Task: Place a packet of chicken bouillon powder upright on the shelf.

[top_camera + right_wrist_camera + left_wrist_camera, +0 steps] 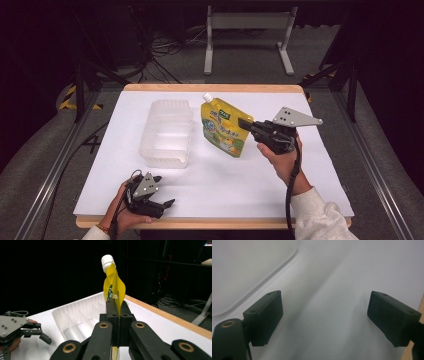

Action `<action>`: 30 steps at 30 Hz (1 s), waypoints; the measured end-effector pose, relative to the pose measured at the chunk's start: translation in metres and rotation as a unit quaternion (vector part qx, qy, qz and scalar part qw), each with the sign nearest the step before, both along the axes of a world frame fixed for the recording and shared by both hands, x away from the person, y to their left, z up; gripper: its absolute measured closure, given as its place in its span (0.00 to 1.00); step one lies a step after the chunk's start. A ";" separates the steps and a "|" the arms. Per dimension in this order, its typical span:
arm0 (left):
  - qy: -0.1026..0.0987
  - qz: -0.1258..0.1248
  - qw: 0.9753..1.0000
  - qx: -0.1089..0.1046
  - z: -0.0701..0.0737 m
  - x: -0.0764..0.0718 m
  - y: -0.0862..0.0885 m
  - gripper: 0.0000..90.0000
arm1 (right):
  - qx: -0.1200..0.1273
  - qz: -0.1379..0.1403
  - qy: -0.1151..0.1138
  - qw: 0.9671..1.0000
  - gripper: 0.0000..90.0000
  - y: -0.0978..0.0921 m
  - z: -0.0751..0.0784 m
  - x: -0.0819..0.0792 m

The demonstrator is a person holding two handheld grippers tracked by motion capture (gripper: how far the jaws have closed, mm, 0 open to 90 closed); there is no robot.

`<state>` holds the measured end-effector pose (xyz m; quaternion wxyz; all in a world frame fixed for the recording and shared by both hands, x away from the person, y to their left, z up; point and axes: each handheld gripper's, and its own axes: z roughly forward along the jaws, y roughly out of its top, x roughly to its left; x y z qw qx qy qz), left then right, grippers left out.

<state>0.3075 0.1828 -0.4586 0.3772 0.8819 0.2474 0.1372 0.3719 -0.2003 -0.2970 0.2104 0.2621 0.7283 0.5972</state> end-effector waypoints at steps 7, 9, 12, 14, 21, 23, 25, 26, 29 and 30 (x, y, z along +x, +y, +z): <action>0.002 0.003 1.000 0.002 -0.001 -0.003 0.002 0.15 | 0.005 0.023 -0.003 1.000 1.00 0.027 0.005 0.015; 0.002 0.003 1.000 0.002 -0.001 -0.003 0.002 0.15 | 0.000 0.028 -0.005 1.000 1.00 0.038 0.006 0.021; 0.002 0.004 1.000 0.001 -0.001 -0.004 0.003 0.15 | 0.003 0.034 -0.003 0.999 1.00 0.045 0.006 0.026; 0.001 0.003 1.000 0.001 -0.001 -0.004 0.003 0.15 | 0.006 0.040 -0.002 0.999 1.00 0.051 0.006 0.030; 0.002 0.002 1.000 -0.003 -0.001 -0.005 0.005 0.15 | -0.001 0.047 -0.002 0.999 1.00 0.067 0.005 0.045; 0.002 0.001 1.000 -0.001 -0.001 -0.005 0.005 0.15 | -0.003 0.048 -0.003 0.999 1.00 0.071 0.005 0.050; 0.003 0.000 1.000 -0.002 -0.001 -0.005 0.005 0.15 | -0.006 0.049 -0.001 0.999 1.00 0.074 0.006 0.054; 0.003 0.001 1.000 -0.002 -0.002 -0.005 0.005 0.15 | -0.007 0.052 -0.001 0.999 1.00 0.077 0.006 0.057; 0.004 0.000 1.000 -0.001 -0.002 -0.005 0.005 0.15 | -0.008 0.058 -0.001 0.998 1.00 0.084 0.005 0.062; 0.004 -0.001 1.000 -0.001 -0.002 -0.005 0.005 0.15 | -0.008 0.058 -0.001 0.998 1.00 0.084 0.005 0.062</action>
